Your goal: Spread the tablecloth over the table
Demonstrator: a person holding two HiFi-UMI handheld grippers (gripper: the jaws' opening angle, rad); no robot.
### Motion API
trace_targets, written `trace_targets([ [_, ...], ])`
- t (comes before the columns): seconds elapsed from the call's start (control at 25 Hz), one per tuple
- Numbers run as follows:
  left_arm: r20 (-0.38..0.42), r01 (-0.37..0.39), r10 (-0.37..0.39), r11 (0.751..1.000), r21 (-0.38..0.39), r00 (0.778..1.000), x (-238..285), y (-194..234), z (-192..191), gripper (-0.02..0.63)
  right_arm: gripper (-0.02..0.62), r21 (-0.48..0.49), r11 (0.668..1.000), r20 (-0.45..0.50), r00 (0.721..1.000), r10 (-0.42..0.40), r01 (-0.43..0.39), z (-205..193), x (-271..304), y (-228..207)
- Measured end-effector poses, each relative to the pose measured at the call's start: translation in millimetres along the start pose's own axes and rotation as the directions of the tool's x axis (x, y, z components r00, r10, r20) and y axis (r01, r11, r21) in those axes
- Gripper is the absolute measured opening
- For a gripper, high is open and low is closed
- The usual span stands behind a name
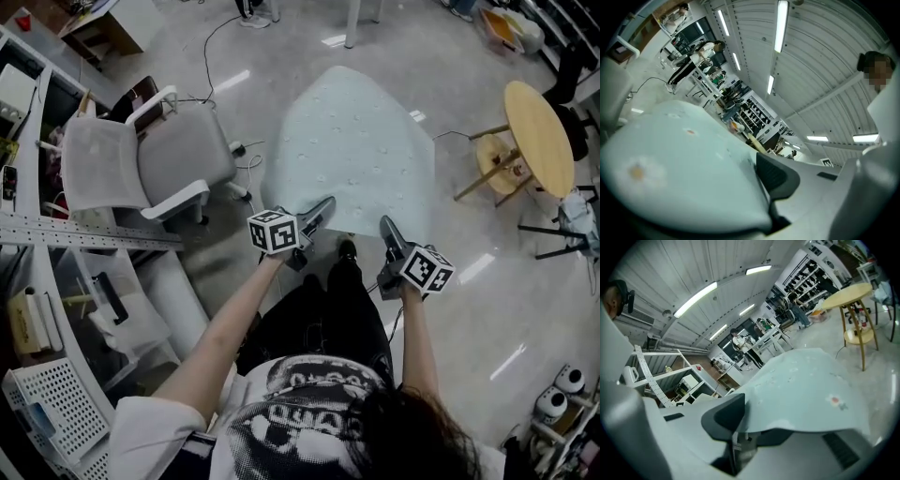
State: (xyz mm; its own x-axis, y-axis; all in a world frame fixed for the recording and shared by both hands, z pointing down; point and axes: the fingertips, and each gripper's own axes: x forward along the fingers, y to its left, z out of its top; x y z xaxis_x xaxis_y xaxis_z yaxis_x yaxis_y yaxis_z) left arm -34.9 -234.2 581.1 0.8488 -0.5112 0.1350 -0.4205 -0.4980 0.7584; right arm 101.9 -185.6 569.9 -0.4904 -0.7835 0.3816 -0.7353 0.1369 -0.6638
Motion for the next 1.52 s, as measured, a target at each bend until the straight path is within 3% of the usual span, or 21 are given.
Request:
trace_targets([
  [0.16,-0.083,-0.042,0.041,0.999,-0.013,0.996,-3,18,-36,0.077,0.066,0.051,0.998,-0.043,0.998,-0.042,0.044,-32,0,-21],
  [0.32,-0.194,-0.097,0.116,0.990,0.101,0.974,-3,34,-70,0.071,0.041,0.017,0.995,-0.110,0.989,-0.100,0.102,-60,4,-38],
  [0.4,-0.211,-0.116,0.140,0.986,0.120,0.968,-2,41,-80,0.067,0.032,0.041,0.992,-0.119,0.986,-0.113,0.118,-70,6,-48],
  [0.68,-0.221,-0.177,0.180,0.984,0.035,0.958,-4,67,-108,0.060,0.018,0.200,0.968,-0.132,0.983,-0.124,0.150,-101,14,-71],
  [1.04,-0.251,-0.273,0.256,0.961,-0.035,0.933,-5,96,-134,0.060,0.017,0.287,0.937,-0.149,0.975,-0.162,0.200,-130,26,-96],
  [1.16,-0.254,-0.308,0.283,0.949,-0.062,0.925,-5,104,-140,0.061,0.018,0.300,0.932,-0.158,0.974,-0.162,0.204,-134,29,-98],
  [1.32,-0.239,-0.302,0.274,0.949,-0.091,0.931,-5,103,-141,0.069,0.052,0.254,0.946,-0.218,0.965,-0.149,0.203,-142,23,-97],
  [1.52,-0.309,-0.291,0.264,0.956,-0.045,0.914,-13,94,-152,0.172,0.095,0.235,0.955,-0.273,0.956,-0.112,0.179,-154,13,-88],
])
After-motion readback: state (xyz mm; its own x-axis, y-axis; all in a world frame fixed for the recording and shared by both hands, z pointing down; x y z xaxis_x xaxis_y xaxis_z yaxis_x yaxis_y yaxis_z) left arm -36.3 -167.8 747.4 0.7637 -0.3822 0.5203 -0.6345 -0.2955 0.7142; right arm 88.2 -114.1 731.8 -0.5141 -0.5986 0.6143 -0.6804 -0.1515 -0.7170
